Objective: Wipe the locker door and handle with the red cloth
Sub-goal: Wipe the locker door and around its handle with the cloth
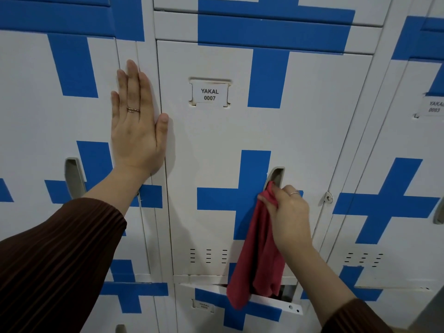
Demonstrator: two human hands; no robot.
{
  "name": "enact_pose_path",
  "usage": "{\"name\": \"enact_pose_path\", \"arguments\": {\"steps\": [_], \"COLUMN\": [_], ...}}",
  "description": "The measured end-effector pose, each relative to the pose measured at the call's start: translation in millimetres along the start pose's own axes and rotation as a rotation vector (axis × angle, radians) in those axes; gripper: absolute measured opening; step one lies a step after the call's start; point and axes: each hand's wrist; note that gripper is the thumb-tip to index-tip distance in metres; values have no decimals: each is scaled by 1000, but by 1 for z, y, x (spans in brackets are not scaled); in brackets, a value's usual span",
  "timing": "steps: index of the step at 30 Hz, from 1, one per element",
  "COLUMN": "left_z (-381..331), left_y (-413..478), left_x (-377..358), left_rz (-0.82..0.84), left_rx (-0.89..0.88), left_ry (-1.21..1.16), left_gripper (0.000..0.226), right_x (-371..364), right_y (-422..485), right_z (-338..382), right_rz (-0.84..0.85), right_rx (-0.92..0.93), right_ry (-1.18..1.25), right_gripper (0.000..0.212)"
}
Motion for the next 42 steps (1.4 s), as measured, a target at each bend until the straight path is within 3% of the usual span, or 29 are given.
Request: {"name": "enact_pose_path", "arguments": {"steps": [3,5,9,16,23,29,31,37,42], "left_z": [1,1,0,0,0,0,-1,0,-1], "left_y": [0,1,0,1,0,0,0,0,0], "left_x": [0,0,0,0,0,0,1,0,0], "left_rz": [-3,-2,2,9,7,8,8,11,9], "left_rx": [-5,-8,-4,-2,2,2,4,6,6], "left_ry": [4,4,8,12,18,10,7,7,15], "left_gripper": [61,61,61,61,61,61,61,62,61], "right_x": [-6,-12,-15,-12,-7,8,6,-6,-11], "right_y": [-10,-21,-25,-25,-24,2,11,3,-7], "right_z": [0,-3,-11,-17,-20,8,13,6,0], "right_rz": [141,156,212,246,79,-264,-284,-85,-9], "right_rx": [27,87,-65,-15,-105,-92,-33,65,83], "right_ry": [-213,-354,-241,-238,109,225,191,-212,-360], "right_gripper": [38,37,23,21,15,7,8,30,34]}}
Point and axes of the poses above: each hand's wrist, its own y-axis towards the middle knuckle, its own x-axis out of the back of the hand, z = x × y, and after that the axes turned 3 degrees about z, right-handed
